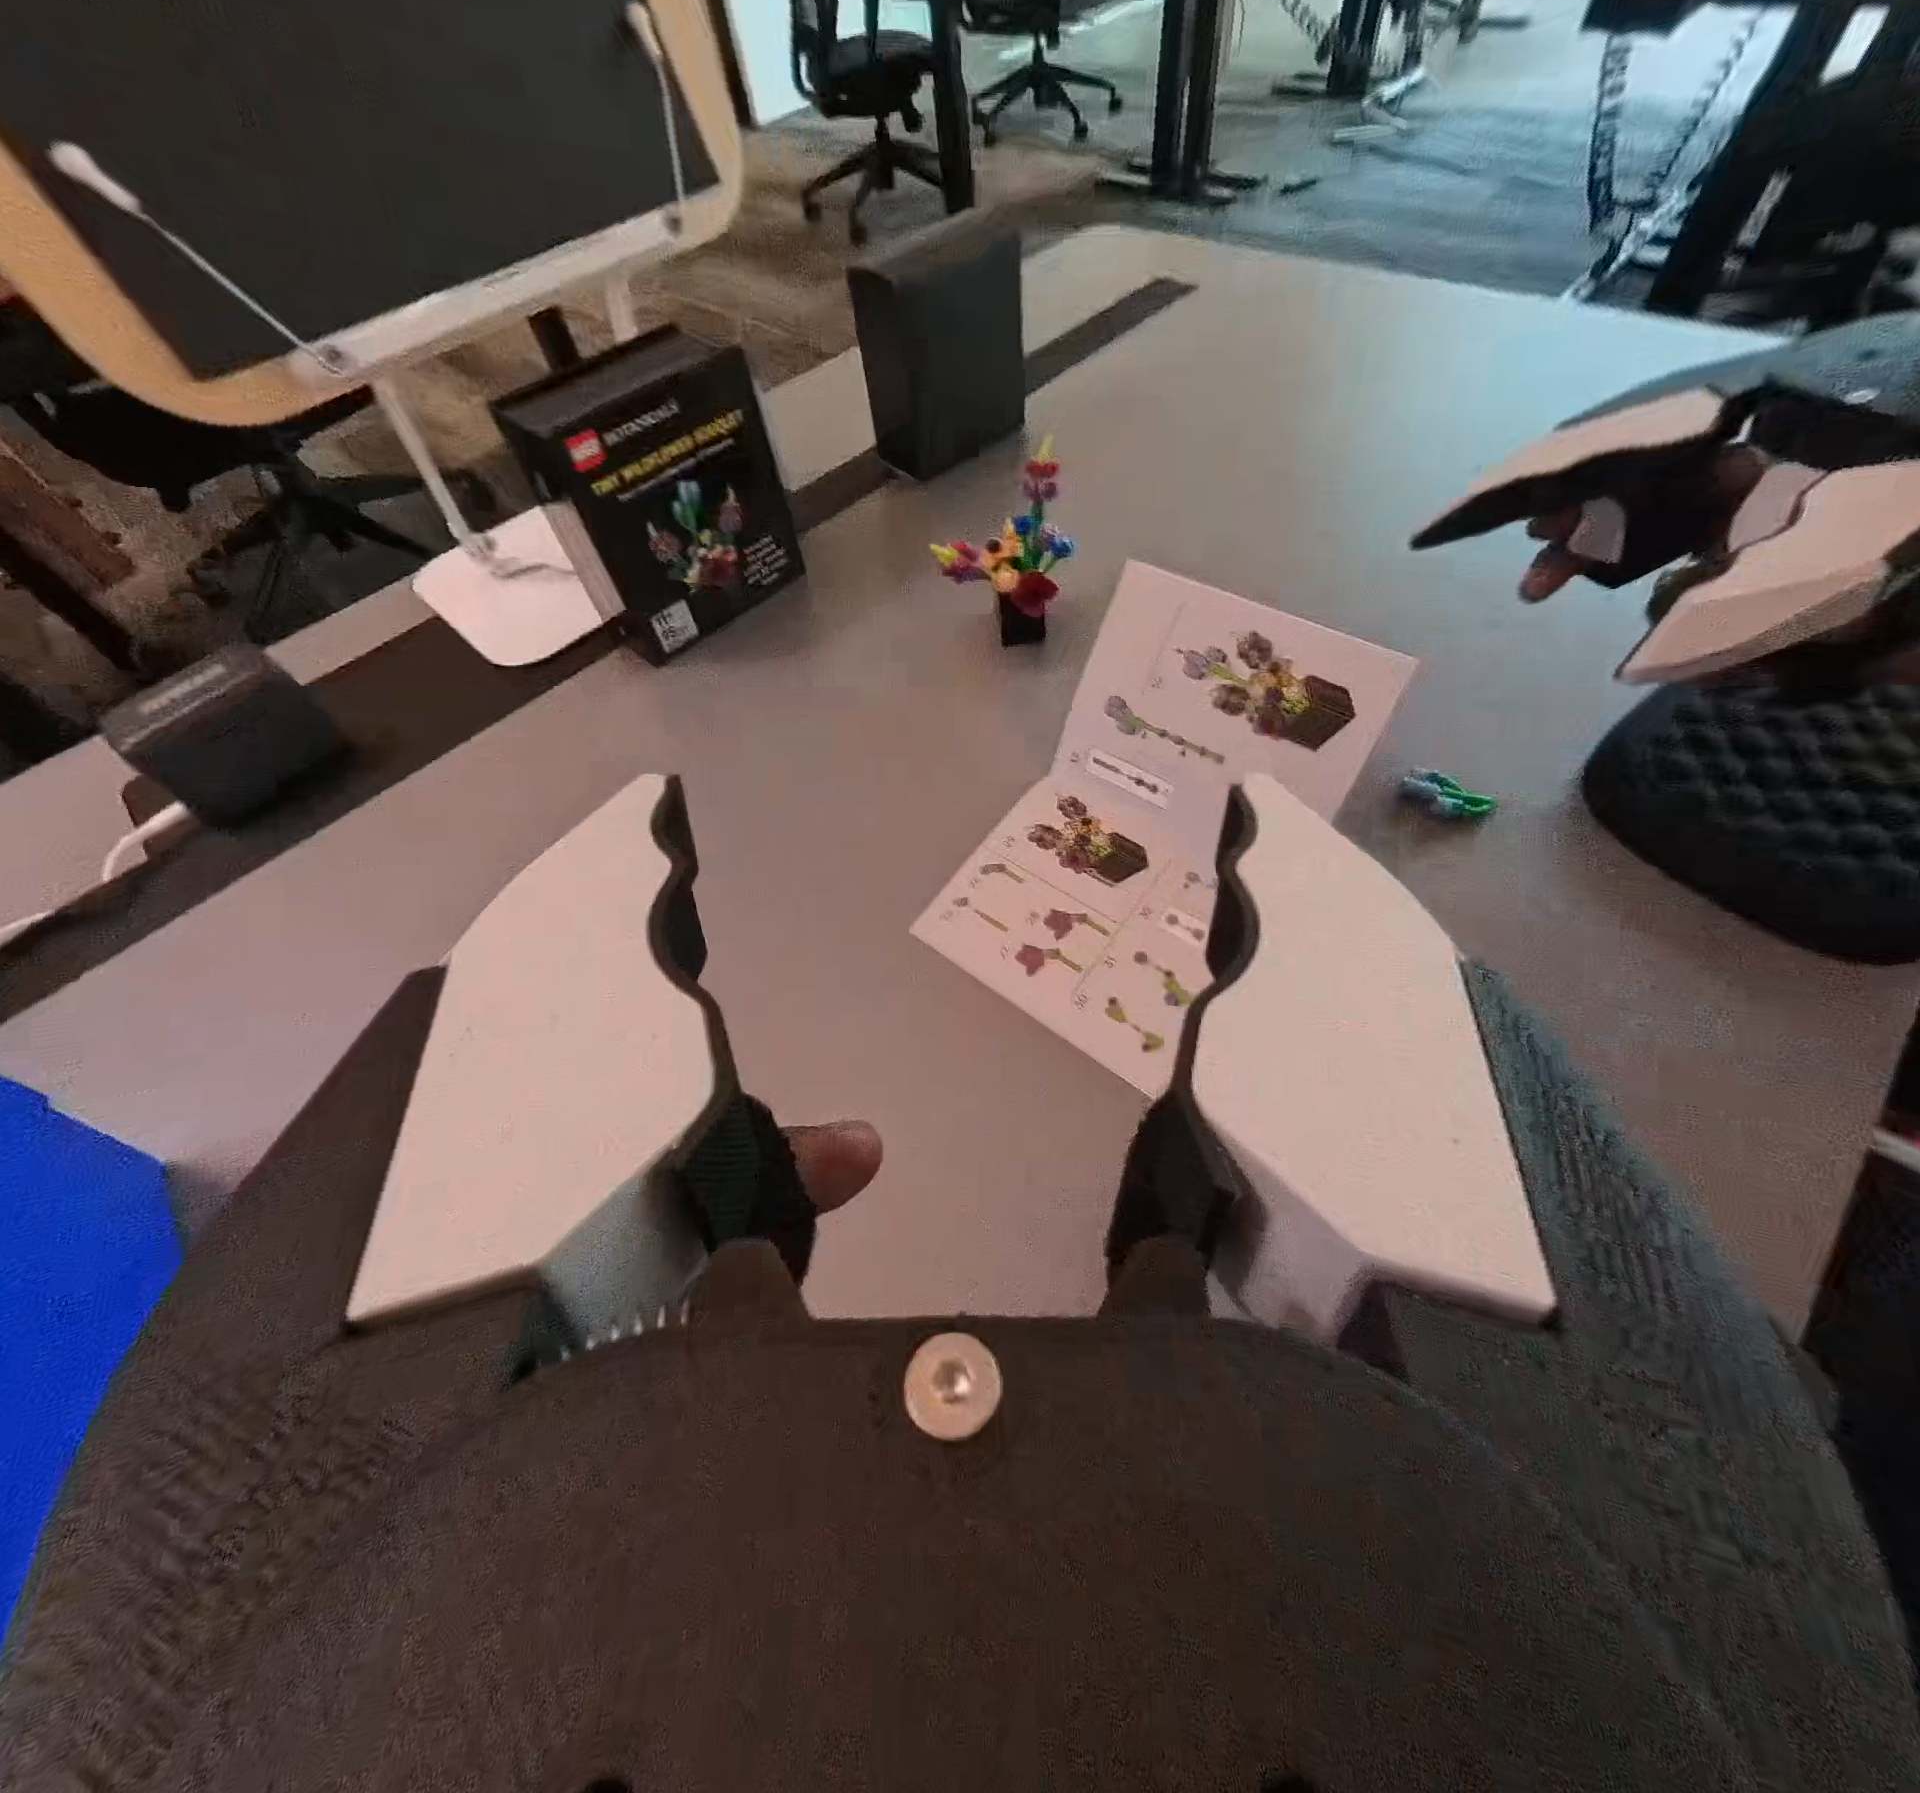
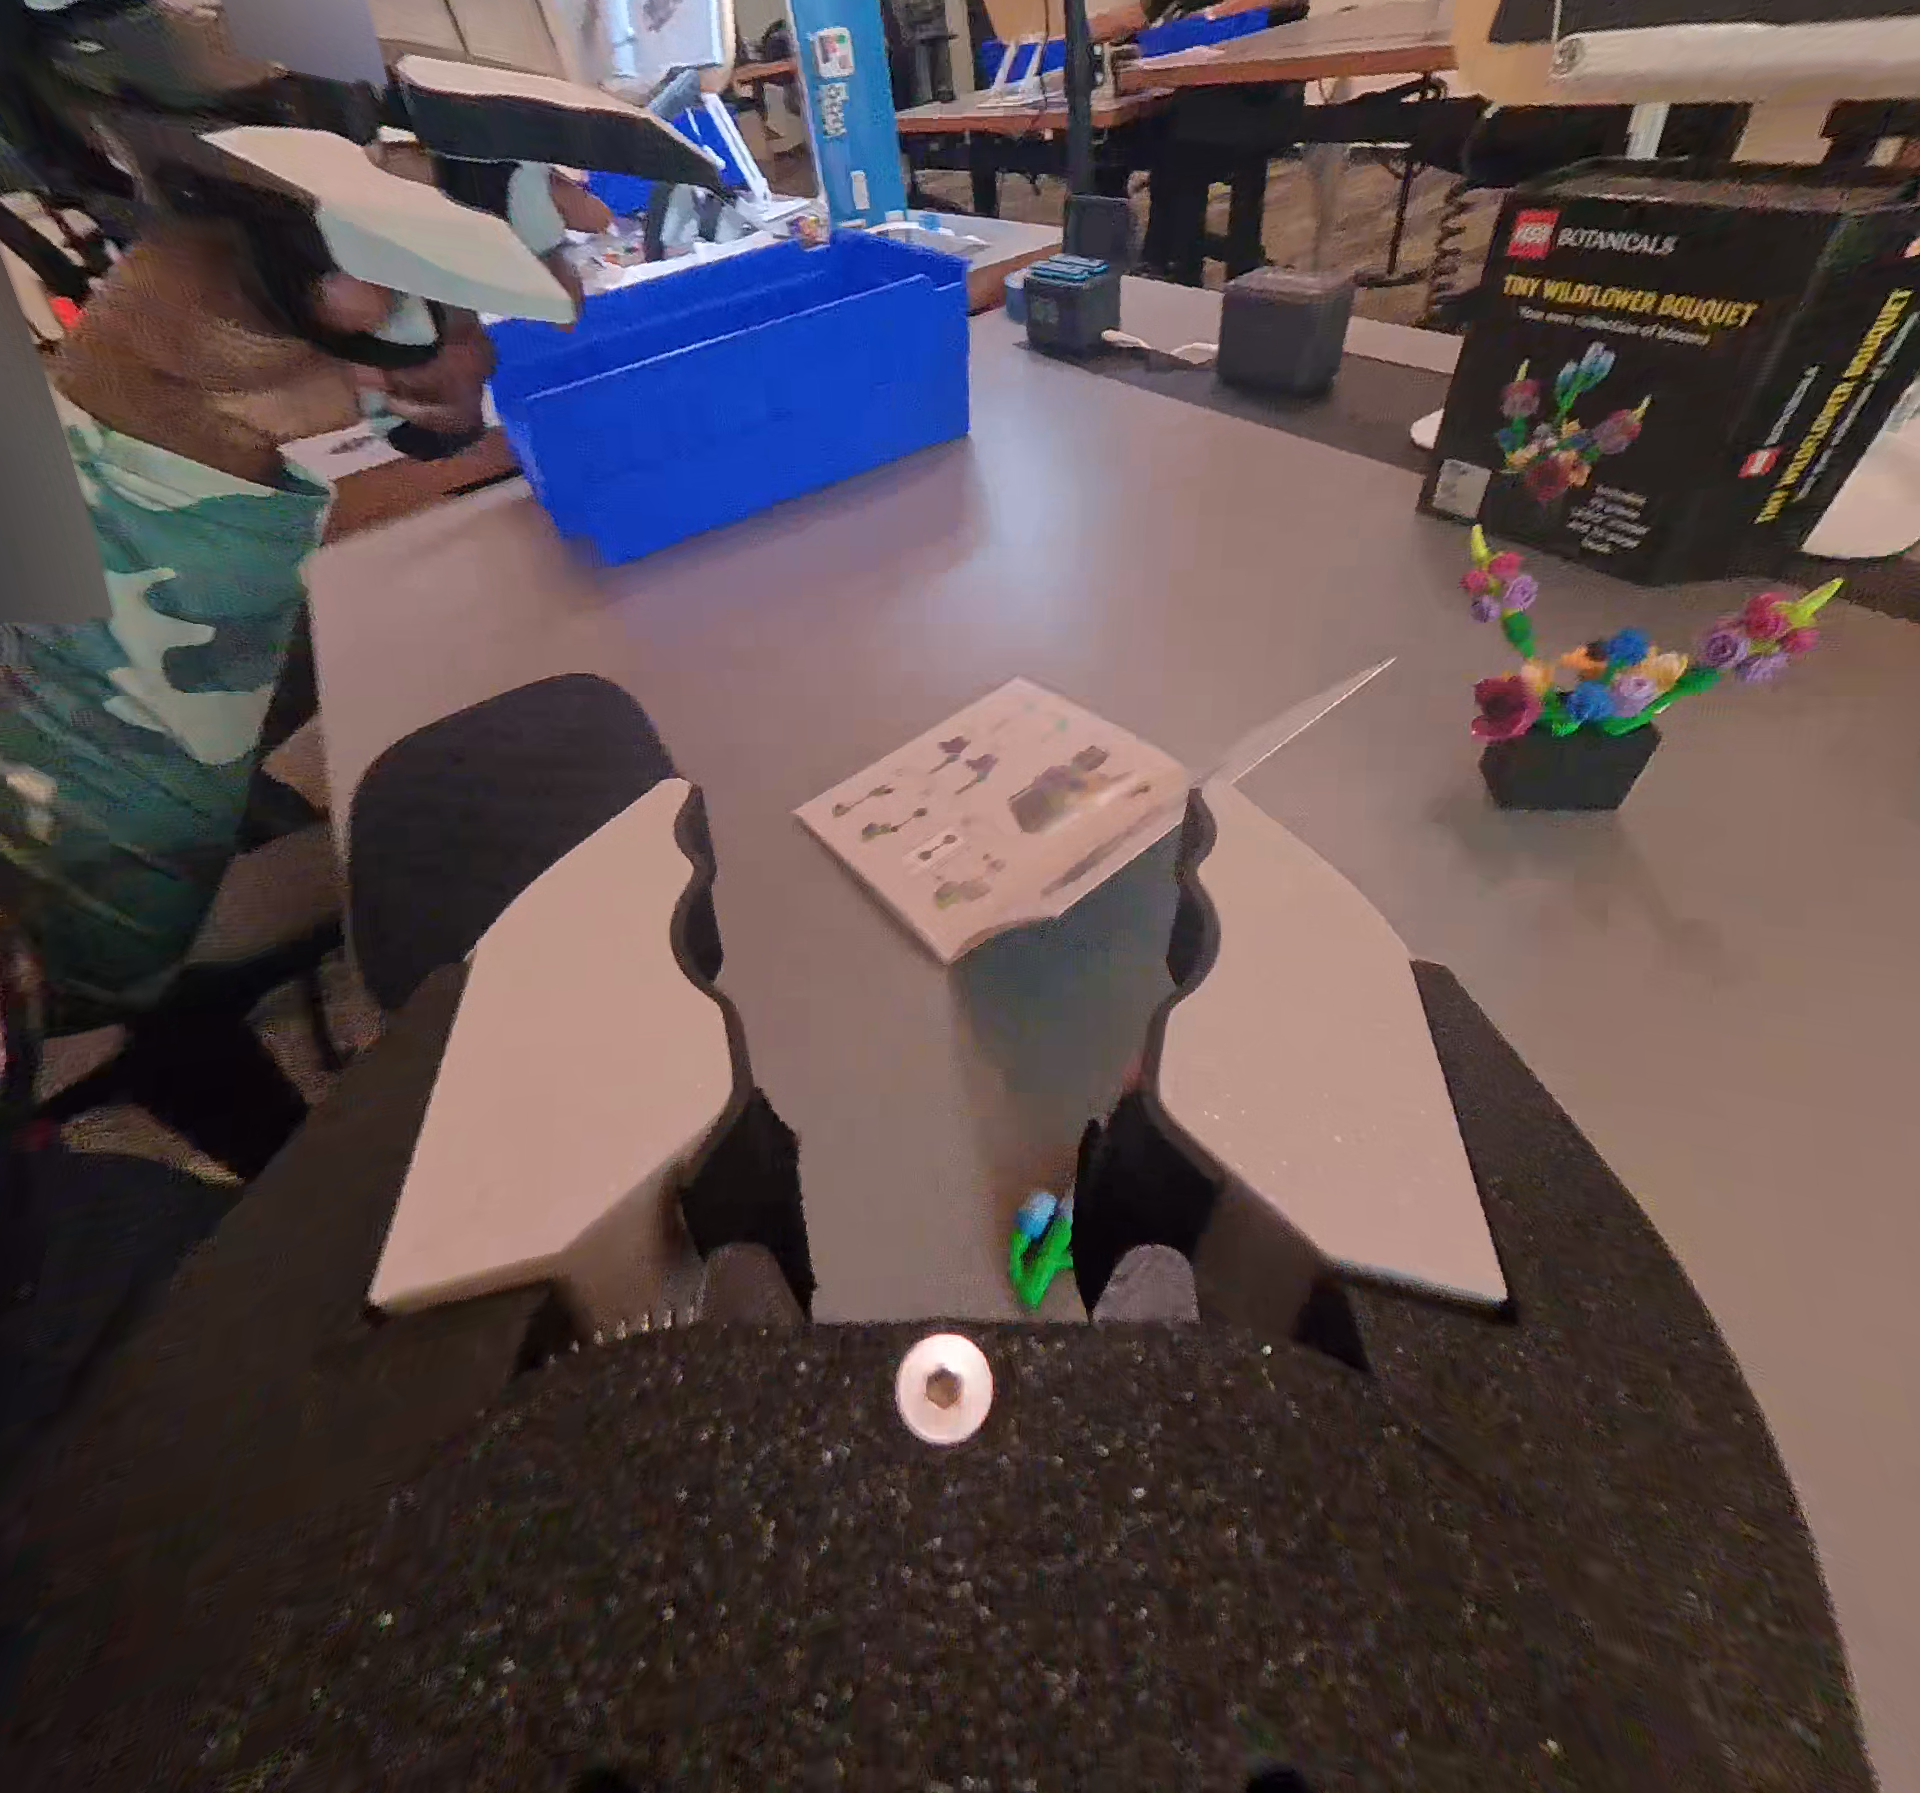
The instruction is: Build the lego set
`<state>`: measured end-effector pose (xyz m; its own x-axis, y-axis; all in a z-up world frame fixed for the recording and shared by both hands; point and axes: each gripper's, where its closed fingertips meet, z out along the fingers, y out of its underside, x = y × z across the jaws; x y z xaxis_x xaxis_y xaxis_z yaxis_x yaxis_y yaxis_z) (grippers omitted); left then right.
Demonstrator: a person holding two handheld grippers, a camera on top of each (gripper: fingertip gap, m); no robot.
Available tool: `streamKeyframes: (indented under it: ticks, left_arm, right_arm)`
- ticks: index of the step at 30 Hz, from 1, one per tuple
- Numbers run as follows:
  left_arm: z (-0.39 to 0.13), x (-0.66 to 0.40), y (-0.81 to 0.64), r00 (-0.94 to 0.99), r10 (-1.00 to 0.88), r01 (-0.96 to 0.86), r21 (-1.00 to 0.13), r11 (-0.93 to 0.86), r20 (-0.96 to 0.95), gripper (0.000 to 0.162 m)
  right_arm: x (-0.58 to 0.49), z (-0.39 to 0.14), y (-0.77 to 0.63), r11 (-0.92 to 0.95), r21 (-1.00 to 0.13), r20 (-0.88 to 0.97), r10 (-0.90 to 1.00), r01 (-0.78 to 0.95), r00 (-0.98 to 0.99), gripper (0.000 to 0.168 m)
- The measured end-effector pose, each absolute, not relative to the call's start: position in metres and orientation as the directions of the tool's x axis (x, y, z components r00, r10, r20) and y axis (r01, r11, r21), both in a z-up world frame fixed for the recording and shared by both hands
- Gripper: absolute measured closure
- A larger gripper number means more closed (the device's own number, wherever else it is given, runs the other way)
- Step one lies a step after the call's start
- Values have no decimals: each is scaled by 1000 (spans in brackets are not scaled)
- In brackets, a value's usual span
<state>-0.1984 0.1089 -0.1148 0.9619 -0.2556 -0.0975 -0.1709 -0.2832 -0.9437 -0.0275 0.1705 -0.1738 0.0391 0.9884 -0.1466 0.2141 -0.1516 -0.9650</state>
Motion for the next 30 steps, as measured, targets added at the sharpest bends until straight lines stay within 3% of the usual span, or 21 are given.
streamKeyframes:
  ticks: [6,10,16,24,30]
  left_arm:
    - [-135,-119,116,872,-417,-391,-876,-283,-255,95]
    - [-176,-99,133,865,-454,-397,-845,-359,-213,130]
    - [-235,-100,162,820,-536,-497,-715,-492,-200,144]
    - [-291,-112,163,806,-583,-514,-614,-599,-106,149]
    - [-293,-112,162,830,-558,-436,-655,-618,-26,150]
  right_arm:
    - [36,-180,186,-35,-939,0,995,341,100,113]
    - [25,-159,181,36,-951,55,997,308,56,149]
    - [-42,-172,174,217,-848,179,976,484,-122,148]
    - [-50,-260,216,181,-607,143,983,774,-117,149]
    - [-47,-294,219,139,-550,84,990,823,-111,152]
